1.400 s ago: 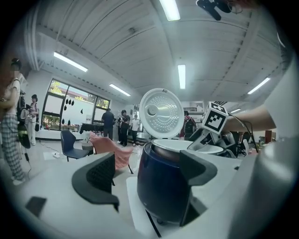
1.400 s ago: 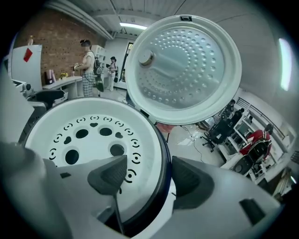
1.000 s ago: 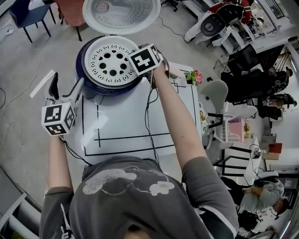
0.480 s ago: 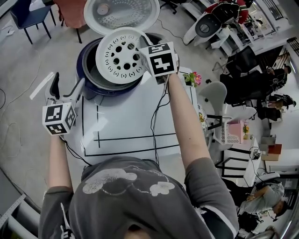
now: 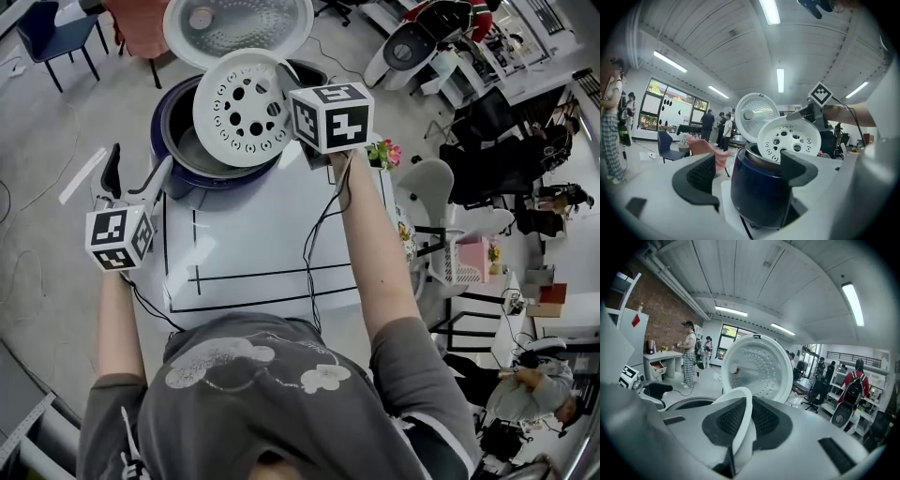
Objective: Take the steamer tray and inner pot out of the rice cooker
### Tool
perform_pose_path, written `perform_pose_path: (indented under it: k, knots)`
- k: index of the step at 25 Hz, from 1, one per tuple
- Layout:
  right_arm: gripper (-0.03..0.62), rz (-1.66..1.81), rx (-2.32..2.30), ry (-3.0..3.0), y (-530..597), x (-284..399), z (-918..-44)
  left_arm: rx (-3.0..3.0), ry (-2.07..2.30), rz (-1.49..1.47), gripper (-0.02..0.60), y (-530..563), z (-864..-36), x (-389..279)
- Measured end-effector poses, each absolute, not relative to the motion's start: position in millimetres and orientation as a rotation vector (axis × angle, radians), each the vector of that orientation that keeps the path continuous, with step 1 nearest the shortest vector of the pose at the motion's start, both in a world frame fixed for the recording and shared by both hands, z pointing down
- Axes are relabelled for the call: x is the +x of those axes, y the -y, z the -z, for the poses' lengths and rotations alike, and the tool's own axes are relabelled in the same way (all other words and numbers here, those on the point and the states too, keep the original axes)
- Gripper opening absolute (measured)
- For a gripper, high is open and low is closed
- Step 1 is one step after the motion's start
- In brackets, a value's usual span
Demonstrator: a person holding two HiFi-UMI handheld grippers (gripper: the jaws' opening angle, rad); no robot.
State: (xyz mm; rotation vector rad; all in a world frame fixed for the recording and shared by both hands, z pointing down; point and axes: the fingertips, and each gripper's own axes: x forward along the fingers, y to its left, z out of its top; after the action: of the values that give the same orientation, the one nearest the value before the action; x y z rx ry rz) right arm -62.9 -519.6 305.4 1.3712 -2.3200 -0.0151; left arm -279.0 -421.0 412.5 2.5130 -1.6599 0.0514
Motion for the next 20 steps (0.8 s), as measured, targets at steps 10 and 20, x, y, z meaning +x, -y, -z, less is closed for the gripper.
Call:
perform_pose_path:
  k: [10, 20]
  knots:
    - [0.051, -0.001, 1.443, 2.406, 505, -53, -286, 2.552, 1.681, -0.050, 0.428, 410, -403, -271]
    - [0.051, -0.060, 1.540, 2.558, 466, -11, -246, 2.584, 1.729, -0.084, 0.428, 373, -373, -241]
